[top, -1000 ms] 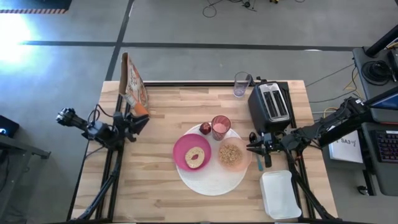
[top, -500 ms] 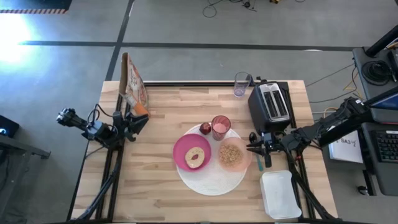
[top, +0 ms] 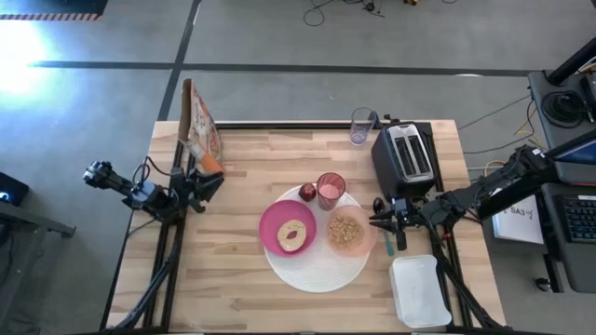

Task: Arrange a breakfast setting
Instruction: Return to Home Position

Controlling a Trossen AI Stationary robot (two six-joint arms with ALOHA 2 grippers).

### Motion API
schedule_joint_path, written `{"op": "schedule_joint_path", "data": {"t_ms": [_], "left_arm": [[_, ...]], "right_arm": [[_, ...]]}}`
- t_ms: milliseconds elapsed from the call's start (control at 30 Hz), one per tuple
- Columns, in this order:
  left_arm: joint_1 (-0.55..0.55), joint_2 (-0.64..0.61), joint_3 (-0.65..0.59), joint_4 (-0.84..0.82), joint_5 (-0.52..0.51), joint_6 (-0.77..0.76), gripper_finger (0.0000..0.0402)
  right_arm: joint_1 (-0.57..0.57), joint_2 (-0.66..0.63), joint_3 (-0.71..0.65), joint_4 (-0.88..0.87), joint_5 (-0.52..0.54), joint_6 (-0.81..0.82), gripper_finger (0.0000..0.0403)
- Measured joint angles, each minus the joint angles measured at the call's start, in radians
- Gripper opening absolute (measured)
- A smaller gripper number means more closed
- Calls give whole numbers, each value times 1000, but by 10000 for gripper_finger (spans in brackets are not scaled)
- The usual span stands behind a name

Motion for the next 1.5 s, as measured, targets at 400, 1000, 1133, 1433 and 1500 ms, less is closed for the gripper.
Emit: {"op": "schedule_joint_path", "data": {"t_ms": [400, 1000, 1133, 1433, 1500], "left_arm": [[0, 32, 0, 0, 0, 0, 158], [0, 63, 0, 0, 0, 0, 158], [0, 66, 0, 0, 0, 0, 158], [0, 72, 0, 0, 0, 0, 158], [0, 76, 0, 0, 0, 0, 158]], "right_arm": [[0, 0, 0, 0, 0, 0, 63], [0, 0, 0, 0, 0, 0, 63], [0, 0, 0, 0, 0, 0, 63], [0, 0, 0, 0, 0, 0, 63], [0, 0, 0, 0, 0, 0, 63]]}}
